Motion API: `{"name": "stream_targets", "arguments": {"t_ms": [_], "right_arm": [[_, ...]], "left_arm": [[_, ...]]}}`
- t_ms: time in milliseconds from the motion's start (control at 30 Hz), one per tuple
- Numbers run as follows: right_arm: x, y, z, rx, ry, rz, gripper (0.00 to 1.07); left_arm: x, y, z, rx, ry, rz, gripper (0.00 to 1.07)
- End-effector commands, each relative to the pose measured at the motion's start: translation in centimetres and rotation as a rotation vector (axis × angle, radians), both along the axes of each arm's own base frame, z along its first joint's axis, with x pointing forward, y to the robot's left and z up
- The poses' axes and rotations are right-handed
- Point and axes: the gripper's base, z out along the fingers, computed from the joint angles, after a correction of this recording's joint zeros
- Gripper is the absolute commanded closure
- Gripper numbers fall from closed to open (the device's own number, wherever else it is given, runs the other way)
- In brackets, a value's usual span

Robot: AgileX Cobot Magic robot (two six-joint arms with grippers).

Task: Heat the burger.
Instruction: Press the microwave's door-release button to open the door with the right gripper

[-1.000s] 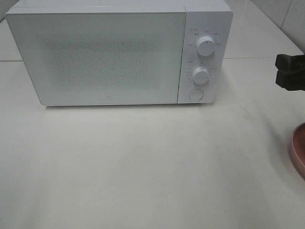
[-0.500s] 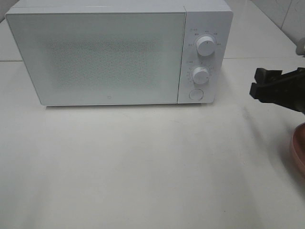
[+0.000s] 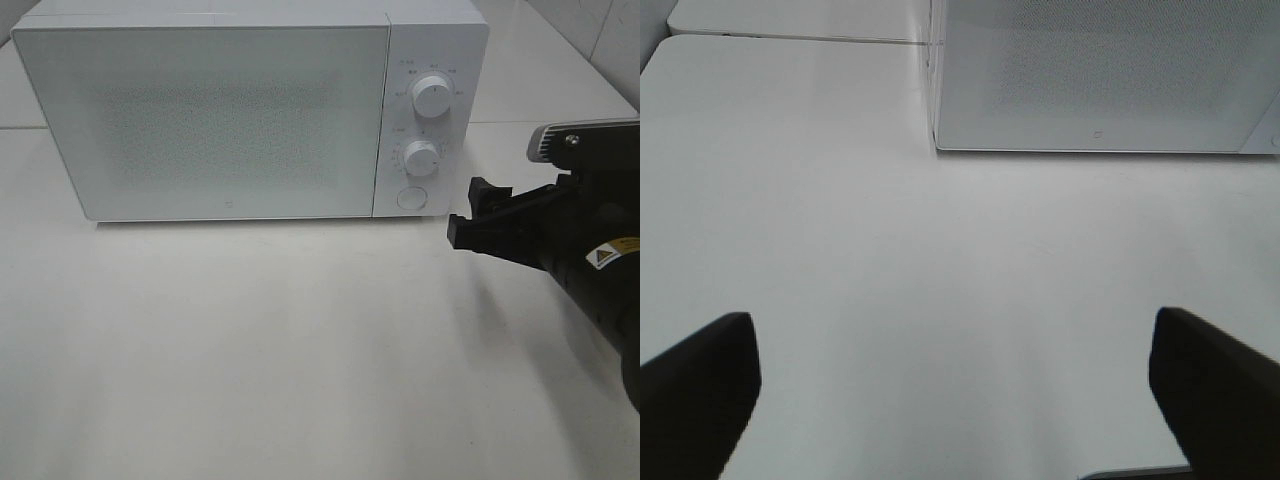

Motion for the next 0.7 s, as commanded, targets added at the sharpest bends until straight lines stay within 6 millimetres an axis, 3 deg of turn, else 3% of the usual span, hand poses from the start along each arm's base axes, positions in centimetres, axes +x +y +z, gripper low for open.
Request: {"name": "stream_targets", "arguments": {"t_ms": [33,267,567,700], "right_arm": [[0.0,0.7,0.1,-0.017,-0.016,-0.012,0.32],[0.1,3.2,-0.1,-0.058,-0.01,0.029,0.33],[0.2,3.5,-0.1,-0.01,0.004,0.022,0.39],[0.2,3.5,-0.1,0.135,0.014,-0.017,0.49]], "left_arm": [[-0.2,0.0,0.0,-0.003,-0.032,0.007,0.09],[-0.2,0.0,0.0,-0.003,-0.032,0.007,0.09],[-0.2,0.0,0.0,-0.003,-0.032,0.007,0.09],[-0.2,0.0,0.0,-0.003,-0.032,0.007,0.09]]}}
